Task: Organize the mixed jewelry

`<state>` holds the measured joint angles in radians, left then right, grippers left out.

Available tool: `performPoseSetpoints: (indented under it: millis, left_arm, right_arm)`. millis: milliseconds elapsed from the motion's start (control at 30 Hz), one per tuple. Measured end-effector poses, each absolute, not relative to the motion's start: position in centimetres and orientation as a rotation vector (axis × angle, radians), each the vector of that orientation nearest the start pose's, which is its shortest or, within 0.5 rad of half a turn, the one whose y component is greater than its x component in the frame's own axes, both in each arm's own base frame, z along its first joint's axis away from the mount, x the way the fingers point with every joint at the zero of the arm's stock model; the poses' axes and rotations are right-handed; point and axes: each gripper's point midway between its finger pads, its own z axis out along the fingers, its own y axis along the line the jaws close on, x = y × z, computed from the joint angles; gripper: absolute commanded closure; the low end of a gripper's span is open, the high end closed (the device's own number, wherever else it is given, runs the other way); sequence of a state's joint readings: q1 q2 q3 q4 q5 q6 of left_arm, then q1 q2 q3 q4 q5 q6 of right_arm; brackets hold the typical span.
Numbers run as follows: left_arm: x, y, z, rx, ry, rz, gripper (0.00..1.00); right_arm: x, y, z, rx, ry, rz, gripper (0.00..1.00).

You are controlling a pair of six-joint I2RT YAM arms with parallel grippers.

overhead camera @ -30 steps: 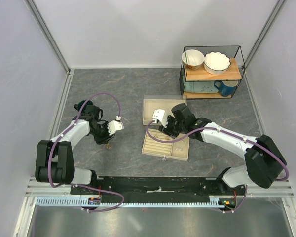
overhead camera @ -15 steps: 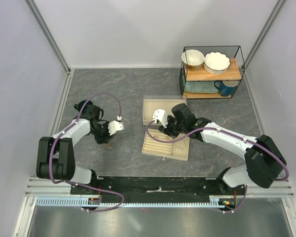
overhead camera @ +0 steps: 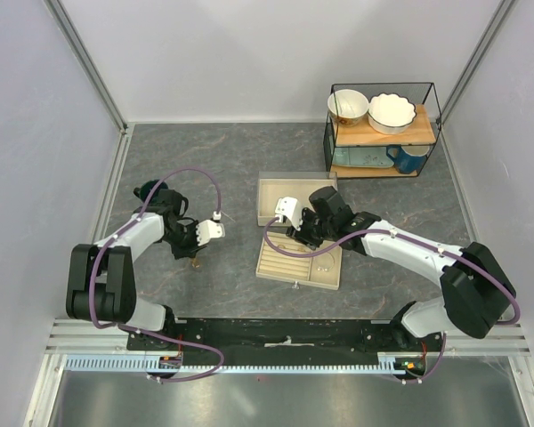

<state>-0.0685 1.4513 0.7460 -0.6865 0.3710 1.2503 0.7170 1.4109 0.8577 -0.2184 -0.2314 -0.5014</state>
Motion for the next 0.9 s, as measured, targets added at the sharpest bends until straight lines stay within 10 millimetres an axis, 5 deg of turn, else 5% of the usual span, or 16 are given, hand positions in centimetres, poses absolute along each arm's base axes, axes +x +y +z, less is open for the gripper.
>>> performPoseSetpoints:
  millis: [133, 433, 567, 700, 900]
  left_arm:
    - [23.9, -4.5, 1.1, 1.766, 2.161, -0.307, 0.98]
    - [24.2, -4.7, 1.3, 1.697, 2.231, -0.331, 0.98]
    - [26.4, -5.1, 2.0, 1.604, 2.238, -0.3, 0.98]
    - [29.1, -6.2, 4.7, 1.472, 2.205, -0.301, 0.98]
    - [31.8, -9.7, 11.6, 1.226, 2.093, -0.42, 0.98]
  right_arm:
    - [26.6, 25.9, 9.3, -1.44, 1.865, 0.377, 0.53]
    - [26.6, 25.9, 9.2, -1.442, 1.867, 0.378, 0.53]
    - [26.6, 25.9, 9.2, -1.442, 1.869, 0.377, 0.54]
    - [26.7, 26.0, 9.8, -1.443, 1.872, 0.379, 0.54]
    - [27.7, 28.4, 14.1, -1.377, 1.807, 0.471, 0.48]
